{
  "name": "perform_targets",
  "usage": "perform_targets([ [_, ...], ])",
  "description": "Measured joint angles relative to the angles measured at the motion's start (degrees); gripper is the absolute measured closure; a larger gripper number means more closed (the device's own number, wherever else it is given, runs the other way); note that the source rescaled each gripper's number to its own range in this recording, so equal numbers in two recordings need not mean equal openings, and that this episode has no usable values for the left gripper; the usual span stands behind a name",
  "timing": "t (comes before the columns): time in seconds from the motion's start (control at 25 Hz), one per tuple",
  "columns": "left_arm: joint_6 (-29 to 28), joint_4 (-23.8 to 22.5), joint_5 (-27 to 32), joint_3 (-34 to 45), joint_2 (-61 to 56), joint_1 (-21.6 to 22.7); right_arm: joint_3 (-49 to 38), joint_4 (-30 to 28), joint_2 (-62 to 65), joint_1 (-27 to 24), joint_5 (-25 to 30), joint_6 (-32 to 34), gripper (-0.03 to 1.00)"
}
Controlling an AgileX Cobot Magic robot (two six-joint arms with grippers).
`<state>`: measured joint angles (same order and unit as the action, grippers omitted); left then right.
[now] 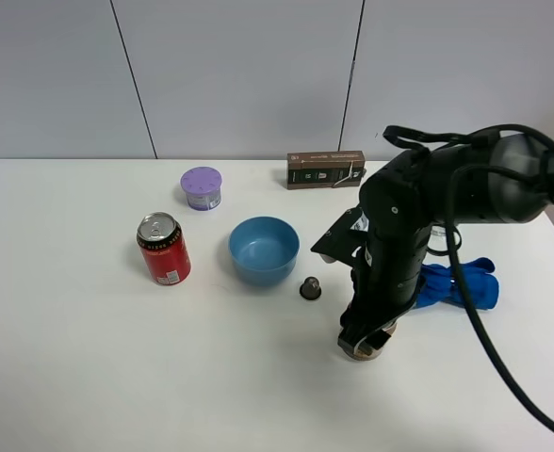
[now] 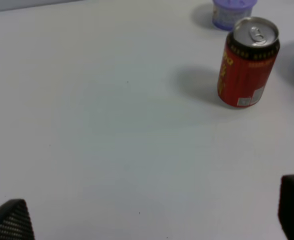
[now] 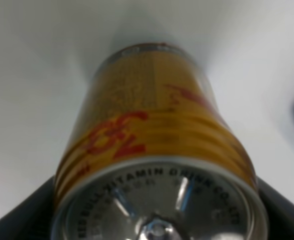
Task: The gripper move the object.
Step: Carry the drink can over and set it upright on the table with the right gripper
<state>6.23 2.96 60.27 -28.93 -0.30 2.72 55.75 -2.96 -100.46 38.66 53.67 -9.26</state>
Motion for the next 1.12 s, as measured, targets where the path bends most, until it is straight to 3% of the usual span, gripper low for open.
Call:
perform_targets([
  [0.48, 0.0, 0.0, 0.0, 0.0, 0.0, 0.0, 14.8, 0.1, 4.3, 1.2, 10.5, -6.8, 0.96],
  [0.88, 0.0, 0.0, 0.0, 0.0, 0.0, 0.0, 28.5, 4.1, -0.7, 3.7, 16.1, -10.0, 0.96],
  [1.12, 0.0, 0.0, 0.0, 0.0, 0.0, 0.0, 39.1, 4.1, -6.7, 6.4, 16.6, -11.1, 0.96],
])
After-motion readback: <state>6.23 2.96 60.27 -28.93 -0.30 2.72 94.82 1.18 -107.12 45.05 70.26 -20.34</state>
